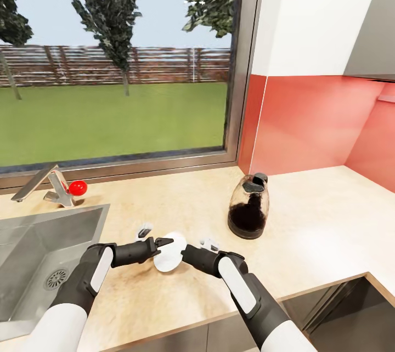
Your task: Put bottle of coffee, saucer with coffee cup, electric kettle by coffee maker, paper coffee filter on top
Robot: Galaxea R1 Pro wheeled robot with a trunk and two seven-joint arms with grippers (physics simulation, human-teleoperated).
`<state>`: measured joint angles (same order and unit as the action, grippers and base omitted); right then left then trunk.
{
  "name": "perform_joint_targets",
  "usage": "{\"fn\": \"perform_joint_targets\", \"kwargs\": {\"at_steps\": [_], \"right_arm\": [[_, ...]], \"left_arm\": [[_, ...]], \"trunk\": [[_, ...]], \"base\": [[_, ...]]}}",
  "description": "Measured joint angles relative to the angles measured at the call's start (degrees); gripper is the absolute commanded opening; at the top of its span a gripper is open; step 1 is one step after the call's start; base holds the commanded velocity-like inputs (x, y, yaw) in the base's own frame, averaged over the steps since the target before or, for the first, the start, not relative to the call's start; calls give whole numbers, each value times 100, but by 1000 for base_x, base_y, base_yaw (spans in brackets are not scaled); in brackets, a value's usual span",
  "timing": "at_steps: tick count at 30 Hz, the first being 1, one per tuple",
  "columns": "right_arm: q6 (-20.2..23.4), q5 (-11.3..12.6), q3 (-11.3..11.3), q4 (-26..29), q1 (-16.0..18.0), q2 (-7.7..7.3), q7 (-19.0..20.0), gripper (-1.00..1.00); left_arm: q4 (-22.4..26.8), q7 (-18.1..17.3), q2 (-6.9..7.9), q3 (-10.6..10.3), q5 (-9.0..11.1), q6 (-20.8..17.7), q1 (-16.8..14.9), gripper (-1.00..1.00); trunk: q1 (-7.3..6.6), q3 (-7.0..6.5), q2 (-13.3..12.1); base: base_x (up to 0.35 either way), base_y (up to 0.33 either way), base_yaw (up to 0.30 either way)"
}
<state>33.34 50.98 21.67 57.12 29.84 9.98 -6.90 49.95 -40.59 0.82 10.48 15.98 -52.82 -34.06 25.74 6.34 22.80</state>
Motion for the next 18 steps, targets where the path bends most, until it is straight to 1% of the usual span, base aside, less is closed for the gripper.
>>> {"fn": "perform_joint_targets", "kwargs": {"at_steps": [6, 14, 16, 18], "right_arm": [[-1, 23, 4, 6, -1, 1, -24, -100], [-12, 97, 10, 11, -1, 1, -21, -100], [-12, 97, 10, 11, -1, 1, -22, -100], [-12, 97, 10, 12, -1, 1, -22, -100]], "left_arm": [[5, 0, 3, 3, 3, -6, 1, 100], [64, 6, 84, 67, -19, 6, -4, 100], [82, 6, 140, 119, -22, 7, -9, 100], [89, 6, 239, 187, -23, 7, -15, 100]], "trunk": [[0, 0, -1], [0, 1, -1], [0, 1, -1], [0, 1, -1]], "base": [[0, 0, 0], [0, 0, 0], [0, 0, 0], [0, 0, 0]]}}
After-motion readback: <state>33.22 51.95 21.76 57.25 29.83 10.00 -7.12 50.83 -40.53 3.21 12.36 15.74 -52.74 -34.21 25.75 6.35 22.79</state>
